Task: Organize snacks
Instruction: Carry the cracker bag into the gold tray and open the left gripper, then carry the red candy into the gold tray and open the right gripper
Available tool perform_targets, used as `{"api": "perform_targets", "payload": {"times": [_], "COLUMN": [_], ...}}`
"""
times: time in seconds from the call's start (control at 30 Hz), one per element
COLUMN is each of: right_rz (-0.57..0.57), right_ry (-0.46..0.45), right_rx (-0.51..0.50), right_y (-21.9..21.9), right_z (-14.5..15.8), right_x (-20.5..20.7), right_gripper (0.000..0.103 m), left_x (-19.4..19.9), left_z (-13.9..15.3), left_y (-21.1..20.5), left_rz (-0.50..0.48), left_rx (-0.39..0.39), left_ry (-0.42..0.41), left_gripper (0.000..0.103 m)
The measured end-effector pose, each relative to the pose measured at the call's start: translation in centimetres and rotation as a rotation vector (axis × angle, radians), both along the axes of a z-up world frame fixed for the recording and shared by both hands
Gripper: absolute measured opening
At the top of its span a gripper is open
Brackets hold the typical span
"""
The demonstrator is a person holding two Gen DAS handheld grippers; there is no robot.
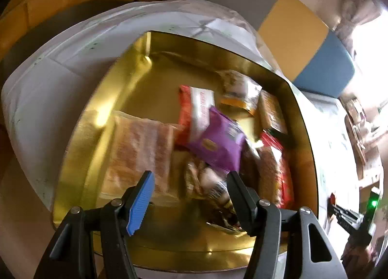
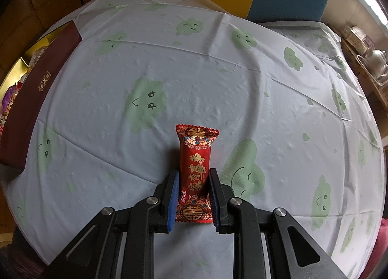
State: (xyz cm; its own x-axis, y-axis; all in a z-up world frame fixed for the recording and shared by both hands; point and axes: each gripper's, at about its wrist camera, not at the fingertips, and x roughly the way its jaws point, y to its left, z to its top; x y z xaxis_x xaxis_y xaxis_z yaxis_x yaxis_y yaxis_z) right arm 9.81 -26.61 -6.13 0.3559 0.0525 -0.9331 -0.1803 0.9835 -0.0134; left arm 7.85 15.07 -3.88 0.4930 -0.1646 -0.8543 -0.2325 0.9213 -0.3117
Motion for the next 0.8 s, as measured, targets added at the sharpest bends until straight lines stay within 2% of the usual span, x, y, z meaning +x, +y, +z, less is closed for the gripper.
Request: {"api": "perform_targets", "payload": {"times": [0.1,0.37,0.8], "right_rz": [0.005,0.011,0.026], "right_ry": [-0.002,-0.001,0.004], "right_rx": [-0.006,-0.009,-0.035], "right_y": [0.2,0.3,0.8], "right_z": [0.0,0.1,0.0], "right_x": [-0.2,-0.2,-0.6], "right_gripper": [0.023,0.023,0.022], "left_x": [-0.4,-2.2,-3.6], "left_z": [0.5,2.6,3.1], "left_y": [-0.6,-1.9,-2.9], "left_rz": [-0.003,0.018,-0.028], "left_rx": [0.029,0.204,0.229], "left_ry": [-0.019,-0.100,-0.142], "left_gripper": [0.062,0.062,0.062]}}
